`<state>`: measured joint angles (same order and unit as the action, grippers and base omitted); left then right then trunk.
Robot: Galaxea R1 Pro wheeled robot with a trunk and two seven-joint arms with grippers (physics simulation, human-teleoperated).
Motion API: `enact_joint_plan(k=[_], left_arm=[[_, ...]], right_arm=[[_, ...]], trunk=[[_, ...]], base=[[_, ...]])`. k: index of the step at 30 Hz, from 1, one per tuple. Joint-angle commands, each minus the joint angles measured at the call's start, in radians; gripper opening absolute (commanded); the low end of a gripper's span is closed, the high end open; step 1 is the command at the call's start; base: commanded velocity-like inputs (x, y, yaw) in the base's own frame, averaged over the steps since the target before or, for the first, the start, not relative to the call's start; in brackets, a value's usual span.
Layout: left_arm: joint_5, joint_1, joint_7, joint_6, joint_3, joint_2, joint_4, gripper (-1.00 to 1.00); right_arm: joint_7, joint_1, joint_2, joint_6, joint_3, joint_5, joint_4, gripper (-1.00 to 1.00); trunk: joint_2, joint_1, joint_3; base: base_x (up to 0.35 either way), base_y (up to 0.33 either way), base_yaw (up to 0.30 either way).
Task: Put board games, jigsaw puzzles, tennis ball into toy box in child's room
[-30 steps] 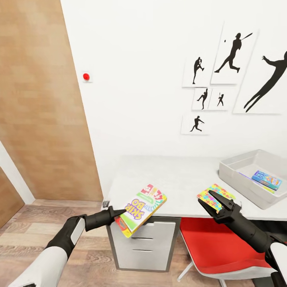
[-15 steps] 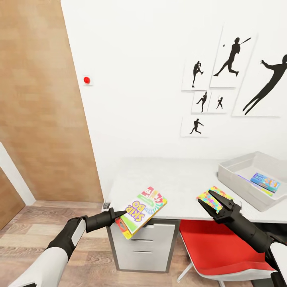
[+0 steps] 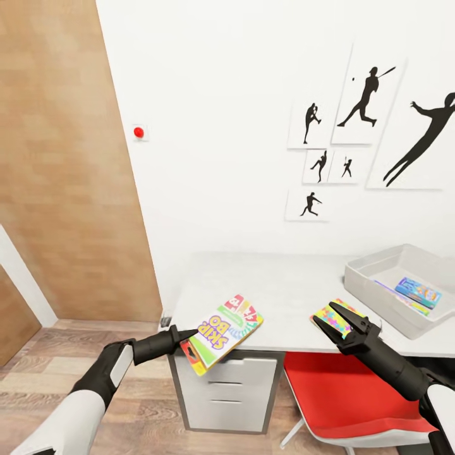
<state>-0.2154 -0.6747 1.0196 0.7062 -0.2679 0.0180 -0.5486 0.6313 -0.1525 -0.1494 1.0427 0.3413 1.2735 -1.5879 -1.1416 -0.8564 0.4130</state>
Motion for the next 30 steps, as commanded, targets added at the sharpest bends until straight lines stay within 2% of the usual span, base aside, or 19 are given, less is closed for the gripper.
enact_joint_plan(k=[1,7,10,14,18,21,23,24,27,30], left_arm=[[-0.002,-0.001,0.002,0.017,-0.002,0.001,-0.002,-1.00],[-0.002,-0.008,0.002,0.104,-0.002,0.006,-0.014,-1.00],[-0.002,-0.009,0.003,0.152,-0.002,0.026,-0.033,-1.00],[-0.003,-0.009,0.005,0.237,-0.001,0.062,-0.103,-1.00],[-0.005,-0.009,0.015,0.306,-0.003,0.115,-0.154,-1.00],[-0.006,-0.010,0.065,0.329,-0.005,0.153,-0.162,-1.00],[-0.007,-0.011,0.142,0.337,-0.005,0.185,-0.165,-1.00],[-0.006,-0.012,0.210,0.339,-0.005,0.208,-0.165,-1.00],[-0.004,-0.015,0.291,0.341,-0.004,0.225,-0.166,-1.00],[-0.003,-0.020,0.323,0.341,-0.004,0.234,-0.166,-1.00]], right_arm=[[0.006,-0.001,0.000,0.005,0.001,-0.006,0.000,1.00],[0.005,-0.001,0.001,0.005,0.000,-0.006,0.000,1.00],[0.004,-0.001,0.001,0.005,0.000,-0.006,0.000,1.00],[0.004,-0.001,0.001,0.005,-0.001,-0.007,0.000,1.00],[-0.003,-0.001,0.001,0.005,-0.001,-0.008,0.000,1.00],[-0.012,-0.001,0.002,0.005,-0.001,-0.008,0.000,1.00],[-0.014,-0.001,0.002,0.005,-0.001,-0.008,0.000,1.00],[-0.016,-0.001,0.002,0.005,-0.002,-0.008,0.000,1.00],[-0.018,-0.001,0.003,0.005,-0.008,-0.008,0.000,1.00],[-0.019,-0.001,0.003,0.005,-0.013,-0.008,0.000,1.00]], trunk=[[0.007,0.004,-0.002],[0.049,0.027,-0.021],[0.070,0.038,-0.030],[0.084,0.046,-0.037],[0.105,0.058,-0.046],[0.126,0.069,-0.055],[0.140,0.077,-0.062],[0.147,0.081,-0.065],[0.168,0.092,-0.074],[0.189,0.104,-0.084]], base=[[0.000,0.000,0.000],[0.000,0.000,0.000],[0.000,0.000,0.000],[0.000,0.000,0.000],[0.000,0.000,0.000],[0.000,0.000,0.000],[0.000,0.000,0.000],[0.000,0.000,0.000],[0.000,0.000,0.000],[0.000,0.000,0.000]])
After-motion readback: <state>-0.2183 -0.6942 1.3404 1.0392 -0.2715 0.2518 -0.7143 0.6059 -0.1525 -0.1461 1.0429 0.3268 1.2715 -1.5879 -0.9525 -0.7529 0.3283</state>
